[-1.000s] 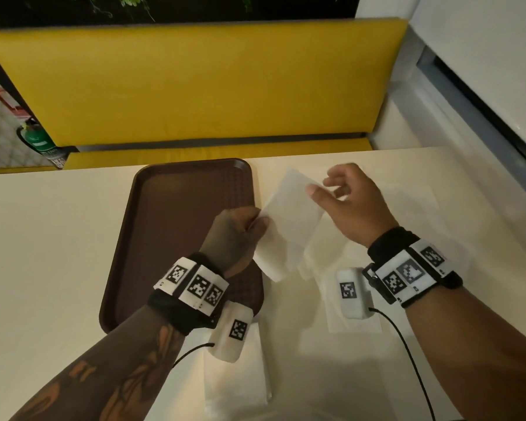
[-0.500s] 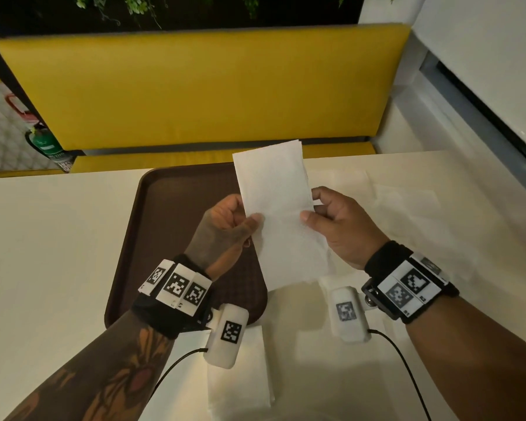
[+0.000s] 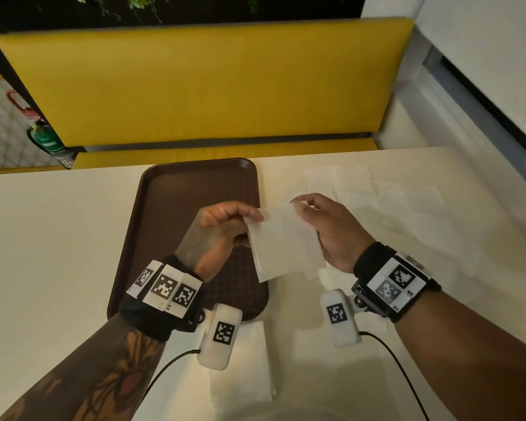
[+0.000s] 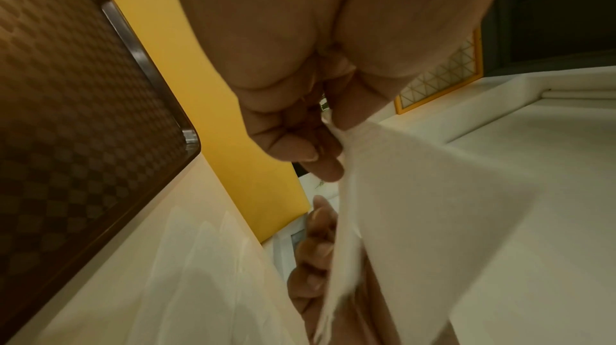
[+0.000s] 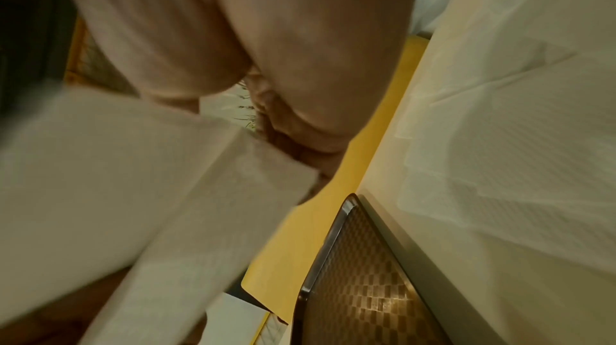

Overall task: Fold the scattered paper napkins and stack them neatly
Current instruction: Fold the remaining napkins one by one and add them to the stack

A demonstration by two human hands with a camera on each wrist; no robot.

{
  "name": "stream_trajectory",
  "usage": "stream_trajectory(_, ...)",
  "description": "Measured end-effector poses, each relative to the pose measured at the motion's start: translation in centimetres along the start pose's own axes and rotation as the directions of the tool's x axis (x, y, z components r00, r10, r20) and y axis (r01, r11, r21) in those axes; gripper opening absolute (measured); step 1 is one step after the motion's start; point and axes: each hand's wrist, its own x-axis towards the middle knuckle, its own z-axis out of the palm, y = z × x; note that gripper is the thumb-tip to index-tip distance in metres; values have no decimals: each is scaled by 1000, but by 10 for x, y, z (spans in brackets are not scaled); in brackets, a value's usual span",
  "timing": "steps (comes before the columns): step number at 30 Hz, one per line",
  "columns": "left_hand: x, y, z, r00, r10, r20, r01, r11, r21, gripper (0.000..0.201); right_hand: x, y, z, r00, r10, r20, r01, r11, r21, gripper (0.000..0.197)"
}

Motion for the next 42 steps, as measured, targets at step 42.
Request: stream_trajectory(42,-104,-111,-31,884,-400,-243,435,514,739,25,-26,123,71,937,321,135,-25,448,-893,21)
